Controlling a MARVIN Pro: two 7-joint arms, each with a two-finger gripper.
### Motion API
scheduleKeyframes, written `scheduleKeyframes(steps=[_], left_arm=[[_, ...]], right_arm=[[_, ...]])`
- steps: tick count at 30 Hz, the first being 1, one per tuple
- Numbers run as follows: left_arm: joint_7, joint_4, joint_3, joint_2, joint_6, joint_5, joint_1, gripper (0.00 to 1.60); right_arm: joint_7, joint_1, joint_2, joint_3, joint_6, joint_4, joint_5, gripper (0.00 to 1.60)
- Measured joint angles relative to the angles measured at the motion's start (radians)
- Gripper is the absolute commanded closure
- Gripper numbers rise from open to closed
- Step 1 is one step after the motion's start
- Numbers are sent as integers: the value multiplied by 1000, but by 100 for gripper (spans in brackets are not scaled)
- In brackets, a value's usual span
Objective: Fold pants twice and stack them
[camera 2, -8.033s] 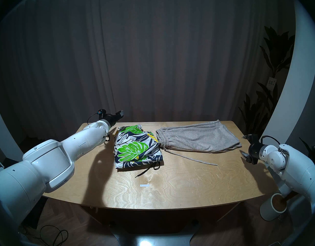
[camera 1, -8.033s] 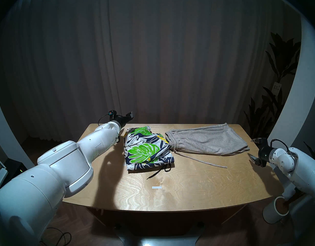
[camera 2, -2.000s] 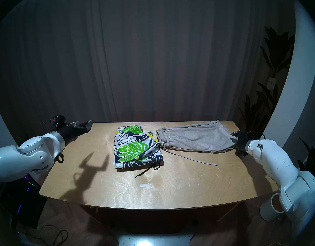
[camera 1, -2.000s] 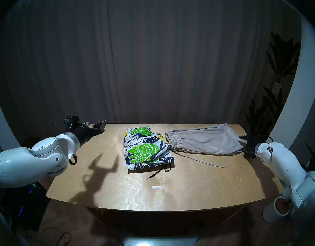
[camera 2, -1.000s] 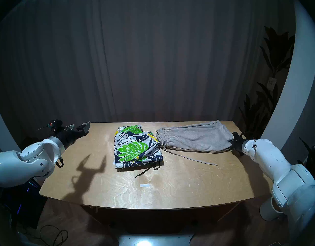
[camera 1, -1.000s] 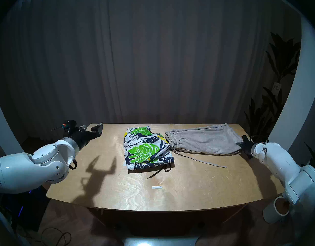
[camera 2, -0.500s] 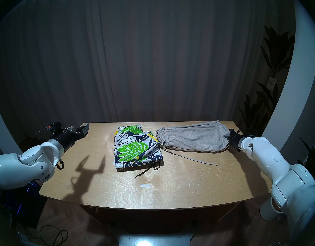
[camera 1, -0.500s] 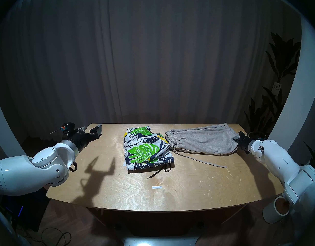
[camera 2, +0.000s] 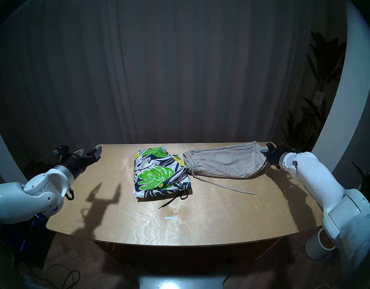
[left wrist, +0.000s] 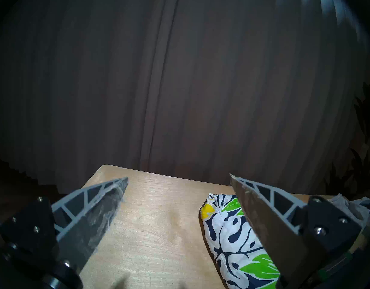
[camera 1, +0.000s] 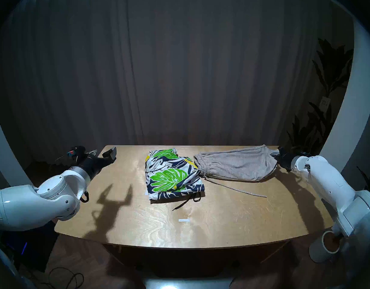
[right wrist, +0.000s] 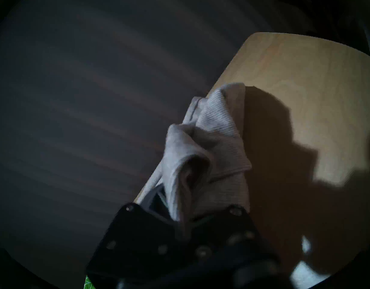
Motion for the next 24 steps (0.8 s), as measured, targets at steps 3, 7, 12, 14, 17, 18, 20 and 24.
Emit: scheduleKeyframes(steps=[3,7,12,14,17,18,20,24], left_arm=[[0,5,0,0,-14,-4,7,0],[1,11,0,0,-32,-8,17,0],[3,20,0,0,-60,-13,33,0],[4,24,0,0,-70,-15,39,0],[8,29,0,0,-85,-16,48,0],[10,31,0,0,-91,-16,51,0],[13,33,0,0,-100,-17,56,0],[25,38,0,0,-127,-17,70,0]], right_arm=[[0,12,-6,-4,5,-10,-15,160],[-3,28,-18,-13,11,-20,-34,160],[-10,57,-45,-39,19,-26,-69,160],[-13,67,-56,-51,21,-24,-82,160],[-19,82,-71,-68,25,-20,-103,160],[-21,87,-76,-73,26,-17,-110,160],[-23,96,-85,-83,29,-11,-122,160],[-25,120,-109,-107,36,13,-151,160]])
